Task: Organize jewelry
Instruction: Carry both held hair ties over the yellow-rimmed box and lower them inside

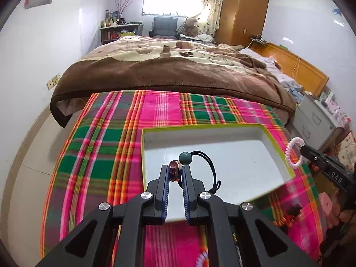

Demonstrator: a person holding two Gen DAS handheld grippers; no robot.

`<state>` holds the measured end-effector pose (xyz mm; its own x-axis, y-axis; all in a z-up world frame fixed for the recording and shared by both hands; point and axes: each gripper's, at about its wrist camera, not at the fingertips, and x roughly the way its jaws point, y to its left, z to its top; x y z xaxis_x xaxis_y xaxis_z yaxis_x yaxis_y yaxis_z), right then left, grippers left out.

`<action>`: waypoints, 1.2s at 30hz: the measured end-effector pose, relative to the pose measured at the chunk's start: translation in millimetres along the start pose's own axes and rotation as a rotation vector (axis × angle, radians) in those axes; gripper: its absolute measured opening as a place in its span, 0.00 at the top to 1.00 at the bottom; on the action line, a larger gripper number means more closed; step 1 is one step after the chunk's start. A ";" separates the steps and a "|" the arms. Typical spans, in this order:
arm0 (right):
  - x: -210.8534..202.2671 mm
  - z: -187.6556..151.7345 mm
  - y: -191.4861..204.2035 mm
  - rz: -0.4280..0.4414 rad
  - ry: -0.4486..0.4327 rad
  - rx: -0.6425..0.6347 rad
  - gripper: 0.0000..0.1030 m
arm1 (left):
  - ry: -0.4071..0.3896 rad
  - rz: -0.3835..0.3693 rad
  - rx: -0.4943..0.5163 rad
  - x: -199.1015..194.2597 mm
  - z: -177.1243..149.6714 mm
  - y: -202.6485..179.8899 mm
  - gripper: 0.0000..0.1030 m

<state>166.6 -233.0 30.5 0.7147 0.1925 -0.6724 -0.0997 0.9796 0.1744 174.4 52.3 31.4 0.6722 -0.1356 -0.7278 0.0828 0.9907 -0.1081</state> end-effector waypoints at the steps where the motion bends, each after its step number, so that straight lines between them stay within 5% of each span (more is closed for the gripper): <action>1: 5.7 2.7 0.5 -0.002 0.010 -0.007 0.91 | -0.002 0.006 -0.003 6.3 5.3 0.6 0.89; 18: 80.6 15.2 -1.0 -0.040 0.137 -0.071 0.91 | 0.103 0.063 -0.009 88.6 15.4 12.3 0.89; 36: 96.9 14.8 8.7 -0.070 0.158 -0.127 0.90 | 0.127 0.089 0.019 100.5 13.8 8.2 0.89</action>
<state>245.2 -206.7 -22.6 0.6065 0.1206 -0.7859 -0.1475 0.9883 0.0378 252.9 47.0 -33.3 0.5791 -0.0467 -0.8139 0.0420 0.9987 -0.0274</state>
